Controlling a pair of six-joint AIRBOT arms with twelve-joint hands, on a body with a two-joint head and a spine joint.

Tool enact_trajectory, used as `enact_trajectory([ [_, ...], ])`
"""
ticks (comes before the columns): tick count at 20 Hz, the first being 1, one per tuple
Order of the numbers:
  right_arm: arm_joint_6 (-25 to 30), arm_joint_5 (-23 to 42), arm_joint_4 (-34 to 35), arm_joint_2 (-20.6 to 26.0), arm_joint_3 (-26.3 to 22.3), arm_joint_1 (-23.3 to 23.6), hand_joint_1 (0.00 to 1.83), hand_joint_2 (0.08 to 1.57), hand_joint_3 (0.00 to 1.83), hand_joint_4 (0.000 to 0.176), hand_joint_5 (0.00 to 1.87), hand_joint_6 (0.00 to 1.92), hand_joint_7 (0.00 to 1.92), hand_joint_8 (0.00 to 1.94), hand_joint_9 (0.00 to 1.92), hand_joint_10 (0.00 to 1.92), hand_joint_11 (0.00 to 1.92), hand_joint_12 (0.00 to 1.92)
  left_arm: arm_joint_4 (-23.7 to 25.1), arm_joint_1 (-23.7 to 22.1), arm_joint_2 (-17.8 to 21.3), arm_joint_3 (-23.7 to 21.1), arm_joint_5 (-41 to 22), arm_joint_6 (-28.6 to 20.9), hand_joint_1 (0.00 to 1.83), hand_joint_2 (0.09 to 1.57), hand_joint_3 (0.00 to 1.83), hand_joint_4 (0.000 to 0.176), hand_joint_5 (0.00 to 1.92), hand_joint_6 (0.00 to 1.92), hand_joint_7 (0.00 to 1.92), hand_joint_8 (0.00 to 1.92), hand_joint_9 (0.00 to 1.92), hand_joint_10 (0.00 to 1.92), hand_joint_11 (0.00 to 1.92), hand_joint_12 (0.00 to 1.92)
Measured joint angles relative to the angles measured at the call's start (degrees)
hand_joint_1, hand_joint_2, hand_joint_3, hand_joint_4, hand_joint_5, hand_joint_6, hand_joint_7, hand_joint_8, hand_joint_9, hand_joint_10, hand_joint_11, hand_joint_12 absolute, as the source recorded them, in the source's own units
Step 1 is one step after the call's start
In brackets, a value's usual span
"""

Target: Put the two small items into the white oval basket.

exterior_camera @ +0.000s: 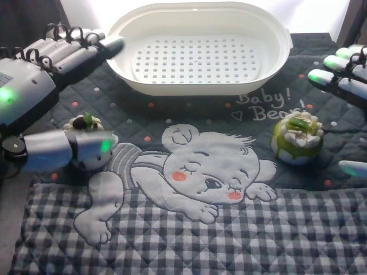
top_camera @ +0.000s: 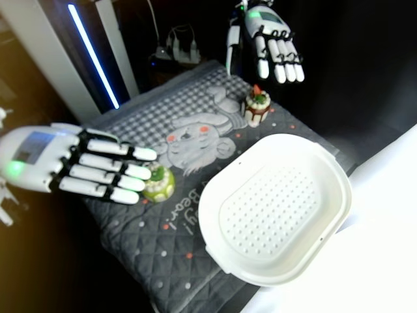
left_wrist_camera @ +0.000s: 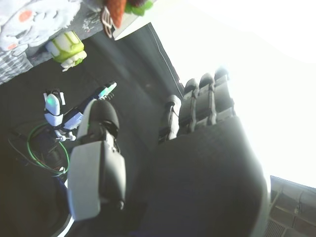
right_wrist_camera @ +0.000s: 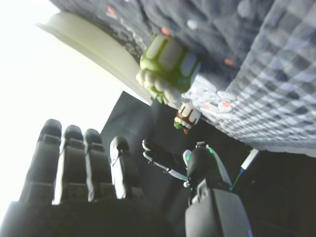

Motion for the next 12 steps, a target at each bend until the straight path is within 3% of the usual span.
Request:
enact_trajectory([
  [1,0.0,-0.2,0.0,-0.2,0.0,0.1,0.57,1.16,0.00,0.040,0.00,0.00,0.00,0.00,0.00,0.00,0.00,0.02,0.0,0.0,0.0,0.0,0.1,0.0,0.58,1.10,0.01,0.016,0.04,0.00,0.00,0.00,0.00,0.00,0.00,0.27],
  [2,0.0,-0.7,-0.3,-0.3,0.1,0.5,0.57,1.17,0.00,0.040,0.00,0.00,0.00,0.00,0.00,0.00,0.00,0.00,0.0,0.0,0.0,0.0,0.1,0.0,0.56,1.10,0.01,0.032,0.01,0.00,0.00,0.00,0.00,0.00,0.00,0.27],
  [6,0.0,-0.4,-1.4,-2.4,1.3,3.9,0.63,1.16,0.00,0.050,0.00,0.00,0.00,0.00,0.00,0.00,0.02,0.01,-0.2,0.0,0.0,0.0,0.2,0.2,0.58,1.09,0.00,0.025,0.02,0.00,0.00,0.00,0.00,0.00,0.00,0.42],
  [7,0.0,-0.7,-2.0,-3.2,1.7,4.7,0.61,1.16,0.00,0.059,0.00,0.00,0.00,0.00,0.00,0.00,0.03,0.02,-0.6,0.0,0.0,0.0,0.4,0.5,0.58,1.11,0.00,0.027,0.02,0.00,0.00,0.00,0.00,0.00,0.00,0.40],
  [8,0.0,-1.8,-2.5,-4.3,2.3,6.0,0.56,1.16,0.00,0.070,0.00,0.00,0.00,0.00,0.00,0.00,0.01,0.00,-1.4,0.3,0.0,0.0,0.6,0.7,0.58,1.12,0.00,0.048,0.02,0.00,0.00,0.00,0.01,0.00,0.00,0.40],
  [9,0.0,-3.0,-2.6,-5.3,2.9,7.1,0.55,1.16,0.00,0.060,0.00,0.00,0.00,0.00,0.00,0.00,0.00,0.00,-2.1,0.7,0.0,0.0,1.0,0.7,0.60,1.12,0.00,0.061,0.02,0.00,0.00,0.00,0.04,0.01,0.00,0.40],
  [10,-0.1,-3.9,-2.6,-6.2,3.3,7.8,0.54,1.15,0.00,0.066,0.00,0.00,0.00,0.00,0.00,0.00,0.00,0.00,-3.0,1.0,0.0,0.0,2.0,0.8,0.60,1.12,0.00,0.063,0.03,0.00,0.00,0.00,0.03,0.01,0.00,0.40],
  [12,-0.1,-6.0,-2.9,-7.9,4.5,8.1,0.56,1.13,0.00,0.068,0.00,0.00,0.00,0.00,0.00,0.00,0.00,0.00,-4.7,1.7,-1.2,1.1,3.5,0.9,0.58,1.13,0.00,0.049,0.04,0.00,0.03,0.00,0.04,0.01,0.00,0.62],
])
